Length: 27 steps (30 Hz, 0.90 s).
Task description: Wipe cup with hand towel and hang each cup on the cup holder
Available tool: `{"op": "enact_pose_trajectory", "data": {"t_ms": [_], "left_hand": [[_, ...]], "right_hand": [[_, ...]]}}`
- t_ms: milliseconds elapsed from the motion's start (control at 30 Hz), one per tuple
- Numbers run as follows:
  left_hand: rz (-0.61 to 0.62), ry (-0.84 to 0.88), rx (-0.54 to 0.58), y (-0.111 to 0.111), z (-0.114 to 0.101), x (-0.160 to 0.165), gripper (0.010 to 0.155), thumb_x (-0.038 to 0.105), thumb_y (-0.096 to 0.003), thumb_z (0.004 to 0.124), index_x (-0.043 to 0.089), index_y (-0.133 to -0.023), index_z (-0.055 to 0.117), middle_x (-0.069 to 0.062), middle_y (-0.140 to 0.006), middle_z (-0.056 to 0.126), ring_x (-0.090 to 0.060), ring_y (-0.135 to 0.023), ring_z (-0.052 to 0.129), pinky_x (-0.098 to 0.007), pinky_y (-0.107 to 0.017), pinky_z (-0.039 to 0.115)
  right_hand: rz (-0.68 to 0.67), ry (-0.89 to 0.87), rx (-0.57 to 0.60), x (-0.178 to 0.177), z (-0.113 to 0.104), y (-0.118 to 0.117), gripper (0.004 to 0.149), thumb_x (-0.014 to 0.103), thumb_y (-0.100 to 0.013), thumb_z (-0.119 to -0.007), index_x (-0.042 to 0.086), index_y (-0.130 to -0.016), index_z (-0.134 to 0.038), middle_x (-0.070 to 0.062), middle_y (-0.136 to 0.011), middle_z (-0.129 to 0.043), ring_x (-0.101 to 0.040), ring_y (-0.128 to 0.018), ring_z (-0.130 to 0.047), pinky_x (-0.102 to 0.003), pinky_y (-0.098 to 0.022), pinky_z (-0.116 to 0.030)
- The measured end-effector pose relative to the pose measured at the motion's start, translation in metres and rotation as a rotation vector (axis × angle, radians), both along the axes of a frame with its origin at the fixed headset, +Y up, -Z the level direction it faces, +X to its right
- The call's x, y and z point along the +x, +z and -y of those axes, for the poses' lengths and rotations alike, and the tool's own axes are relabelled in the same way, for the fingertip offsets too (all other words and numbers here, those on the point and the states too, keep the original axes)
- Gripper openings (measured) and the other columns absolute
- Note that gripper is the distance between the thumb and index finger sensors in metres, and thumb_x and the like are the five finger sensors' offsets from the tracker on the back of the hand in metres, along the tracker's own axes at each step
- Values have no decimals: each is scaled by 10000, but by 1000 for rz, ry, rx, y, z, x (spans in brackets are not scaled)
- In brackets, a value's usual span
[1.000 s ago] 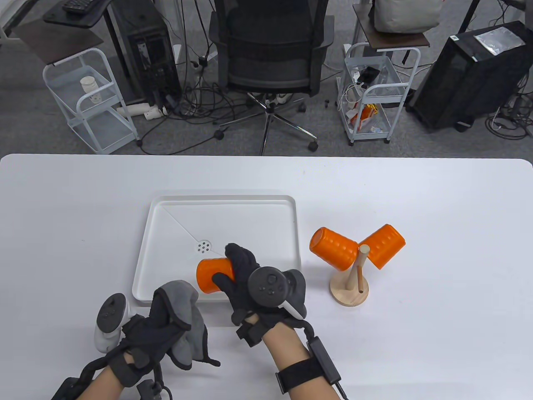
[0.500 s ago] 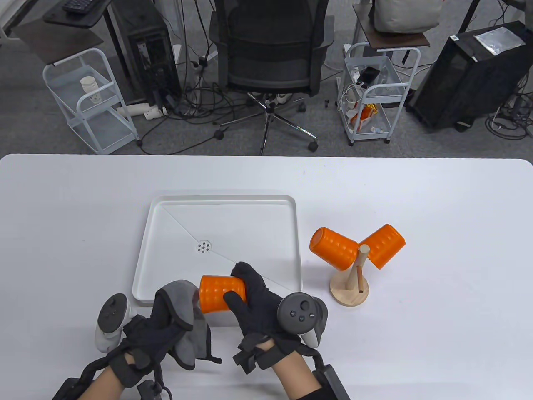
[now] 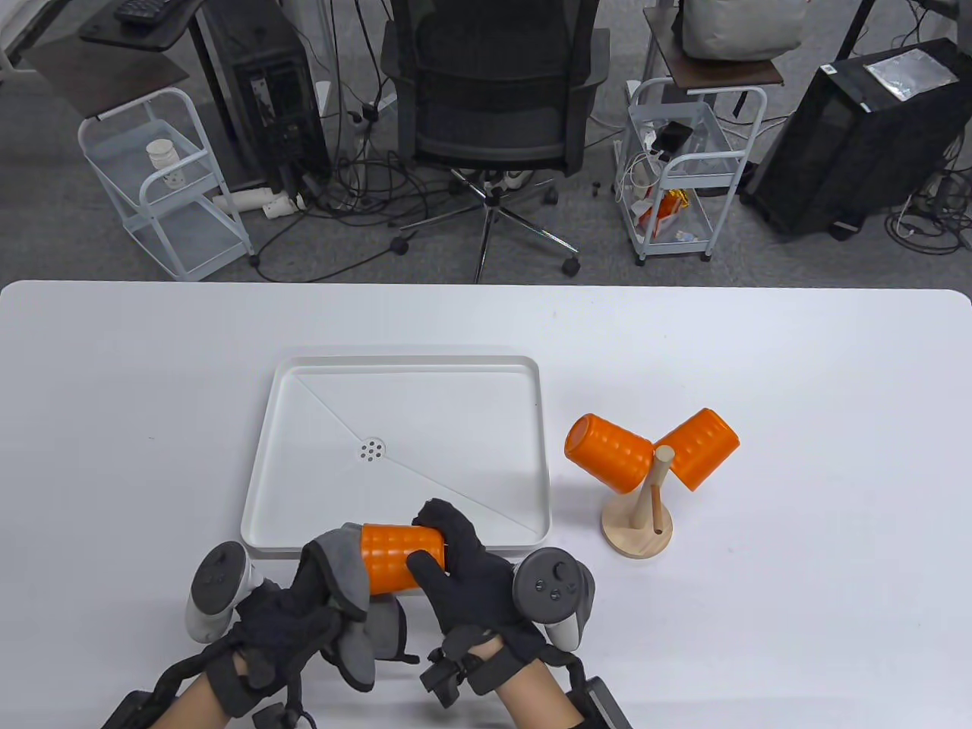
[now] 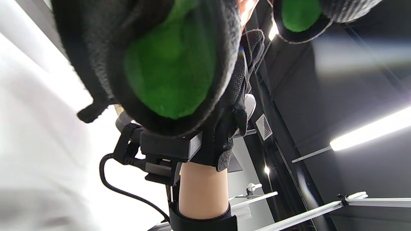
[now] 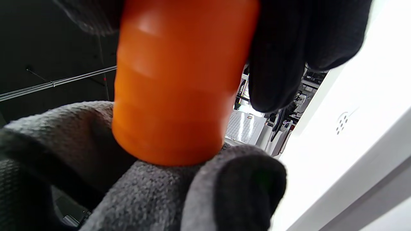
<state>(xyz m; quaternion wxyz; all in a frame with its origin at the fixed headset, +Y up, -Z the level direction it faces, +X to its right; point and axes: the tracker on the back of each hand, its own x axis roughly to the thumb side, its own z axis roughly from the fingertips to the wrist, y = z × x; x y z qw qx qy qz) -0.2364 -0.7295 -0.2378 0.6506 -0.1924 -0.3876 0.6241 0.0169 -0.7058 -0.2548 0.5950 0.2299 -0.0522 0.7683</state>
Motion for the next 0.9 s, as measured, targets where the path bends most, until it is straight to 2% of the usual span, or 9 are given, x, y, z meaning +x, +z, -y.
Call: {"op": "enact_pose_trajectory", "data": {"t_ms": [467, 767, 900], "left_hand": [[42, -16, 23, -1, 0, -1, 874, 794, -423, 594, 289, -1116, 425, 48, -1228, 441, -537, -916, 776, -680, -621, 670], [62, -55, -6, -2, 5, 0, 862, 801, -418, 589, 294, -1108, 494, 64, -1218, 500, -531, -896, 795, -675, -611, 685], [82, -72, -24, -1, 7, 1, 870, 813, -422, 571, 295, -1114, 480, 68, -1222, 491, -546, -922, 745, -684, -618, 664]], "right_hand": [[-54, 32, 19, -12, -2, 14, 763, 567, -494, -636, 48, -1014, -431, -284, -948, -712, -398, -581, -1021, -595, -534, -794], [-81, 83, 13, -22, 3, 18, 765, 568, -501, -623, 49, -1019, -405, -289, -963, -689, -392, -601, -1010, -598, -543, -787], [-89, 116, 32, -26, 4, 20, 763, 566, -503, -618, 54, -1023, -393, -287, -972, -677, -394, -621, -1001, -601, -550, -784]]}}
